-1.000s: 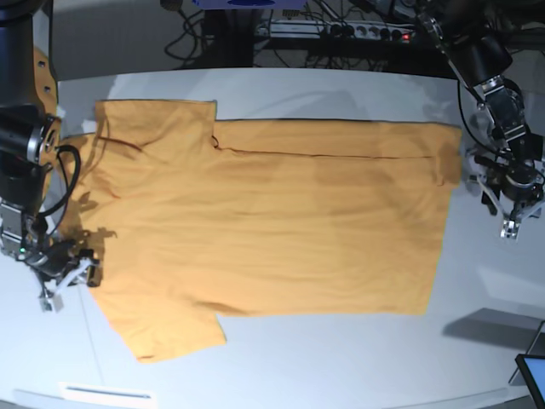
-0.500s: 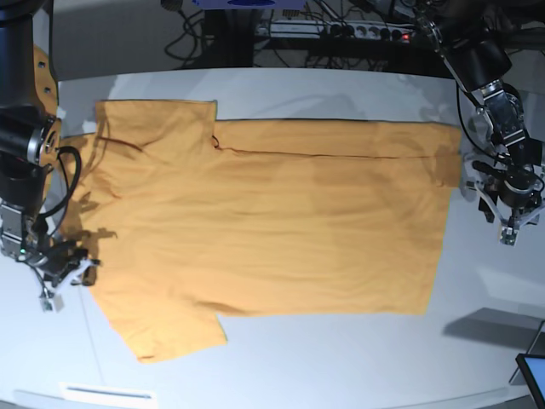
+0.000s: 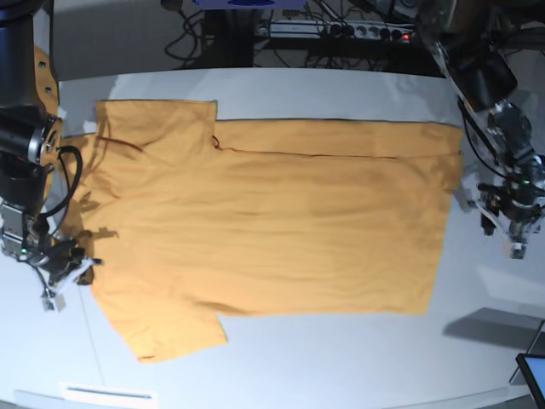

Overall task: Fold the T-shirt properly
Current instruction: 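Lower both grippers and grasp the shirt's side edges near the hem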

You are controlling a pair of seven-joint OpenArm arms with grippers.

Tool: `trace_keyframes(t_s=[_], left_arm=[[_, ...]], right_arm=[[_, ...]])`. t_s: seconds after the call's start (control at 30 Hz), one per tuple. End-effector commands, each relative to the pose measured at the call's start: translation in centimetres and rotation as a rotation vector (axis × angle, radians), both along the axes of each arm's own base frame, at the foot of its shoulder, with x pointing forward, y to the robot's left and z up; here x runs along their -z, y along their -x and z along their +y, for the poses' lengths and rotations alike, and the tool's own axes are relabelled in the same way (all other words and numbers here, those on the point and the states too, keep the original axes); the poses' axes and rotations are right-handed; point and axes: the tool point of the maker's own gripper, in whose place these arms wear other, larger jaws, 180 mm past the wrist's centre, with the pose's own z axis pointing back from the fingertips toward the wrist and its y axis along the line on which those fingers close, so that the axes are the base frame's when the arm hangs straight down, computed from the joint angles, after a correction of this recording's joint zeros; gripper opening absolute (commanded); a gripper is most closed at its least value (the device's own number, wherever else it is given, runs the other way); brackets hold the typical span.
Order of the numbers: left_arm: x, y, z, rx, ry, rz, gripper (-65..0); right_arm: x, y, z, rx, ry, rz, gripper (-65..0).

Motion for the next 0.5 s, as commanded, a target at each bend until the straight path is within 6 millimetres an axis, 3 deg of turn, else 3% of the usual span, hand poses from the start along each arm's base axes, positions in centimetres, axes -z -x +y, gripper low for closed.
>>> trace_keyframes(t_s=[0.0, 0.27, 0.33, 0.47], left_arm=[[-2.3, -0.9, 1.6, -0.035, 0.003, -0.064, -33.8], [-2.2, -5.3, 0.6, -0.040, 0.128, -0.088, -32.9], [-2.3, -6.7, 0.2, -0.043, 0.175, -0.098, -27.4], [-2.5, -9.6, -1.2, -0.039, 0.287, -0.109, -10.4]], right_arm=[[-1.0, -0.7, -0.5, -0.003, 0.016, -0.007, -64.6], [-1.1, -0.8, -0.4, -0.005, 0.015, -0.010, -64.6], [-1.0, -0.9, 0.2, -0.012, 0.009, -0.011, -64.6], [-1.0, -0.9, 0.2, -0.012, 0.009, -0.011, -64.6]])
